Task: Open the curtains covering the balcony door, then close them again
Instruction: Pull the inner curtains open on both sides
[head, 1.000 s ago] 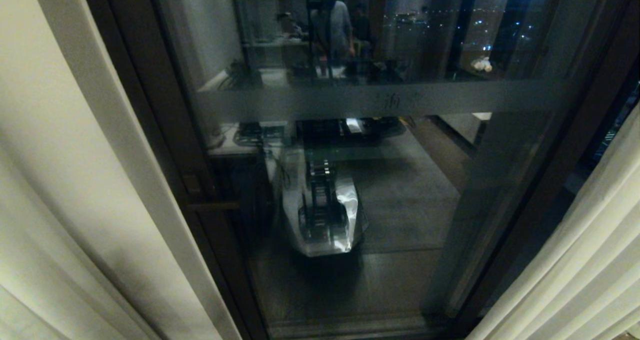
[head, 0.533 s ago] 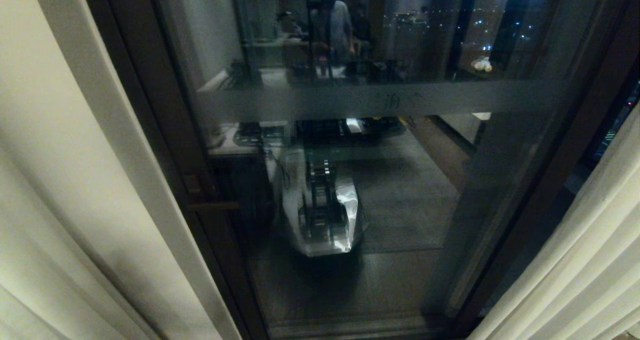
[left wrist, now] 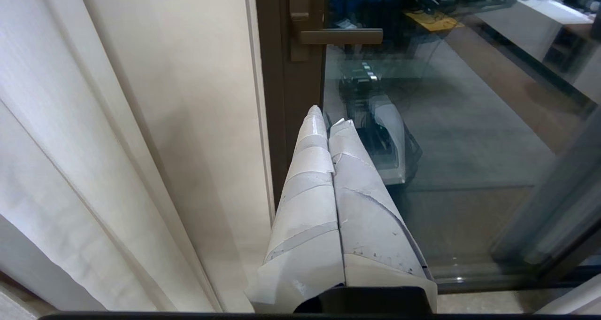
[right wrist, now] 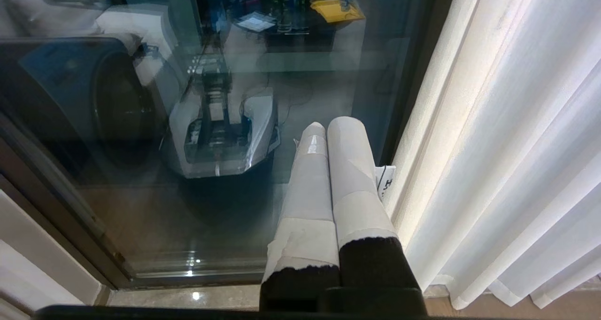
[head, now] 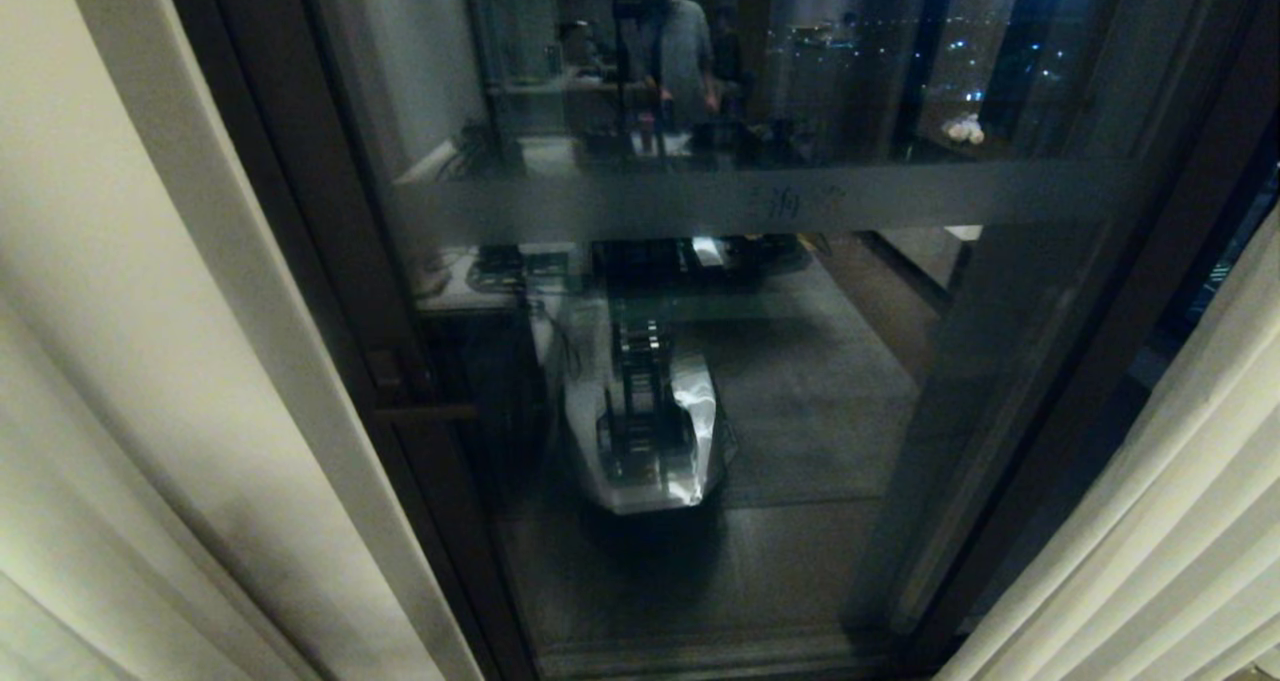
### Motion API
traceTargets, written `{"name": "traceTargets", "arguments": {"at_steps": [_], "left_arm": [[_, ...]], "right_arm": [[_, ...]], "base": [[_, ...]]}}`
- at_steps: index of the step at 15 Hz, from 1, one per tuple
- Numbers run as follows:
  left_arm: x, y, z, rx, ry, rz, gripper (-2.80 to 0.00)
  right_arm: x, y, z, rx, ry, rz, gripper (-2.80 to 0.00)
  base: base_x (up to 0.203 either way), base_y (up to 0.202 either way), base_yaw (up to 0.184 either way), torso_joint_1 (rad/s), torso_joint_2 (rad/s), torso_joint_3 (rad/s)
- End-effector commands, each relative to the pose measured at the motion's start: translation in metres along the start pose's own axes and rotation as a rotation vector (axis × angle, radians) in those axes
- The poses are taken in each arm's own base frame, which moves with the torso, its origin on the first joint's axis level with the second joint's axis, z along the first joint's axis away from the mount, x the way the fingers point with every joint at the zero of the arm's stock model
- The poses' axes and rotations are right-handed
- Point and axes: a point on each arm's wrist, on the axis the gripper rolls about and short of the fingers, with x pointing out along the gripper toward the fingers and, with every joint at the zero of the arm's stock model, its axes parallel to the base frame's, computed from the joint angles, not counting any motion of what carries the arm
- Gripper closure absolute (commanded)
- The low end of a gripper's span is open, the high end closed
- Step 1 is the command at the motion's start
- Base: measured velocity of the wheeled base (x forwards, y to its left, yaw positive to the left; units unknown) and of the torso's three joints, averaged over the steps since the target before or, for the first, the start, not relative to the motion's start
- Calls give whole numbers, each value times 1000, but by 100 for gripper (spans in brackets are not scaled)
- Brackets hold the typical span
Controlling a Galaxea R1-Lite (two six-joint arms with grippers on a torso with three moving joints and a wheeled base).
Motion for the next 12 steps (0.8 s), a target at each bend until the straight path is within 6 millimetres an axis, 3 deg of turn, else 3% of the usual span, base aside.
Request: {"name": "traceTargets", "arguments": {"at_steps": [1,12], "left_arm": [[0,0,0,0,-2,0,0],[0,0,0,1,-2,0,0]], "right_arm": [[0,0,0,-1,1,0,0],[0,0,0,-1,1,0,0]], "base": [[0,0,0,0,0,0],[0,0,0,0,0,0]]}}
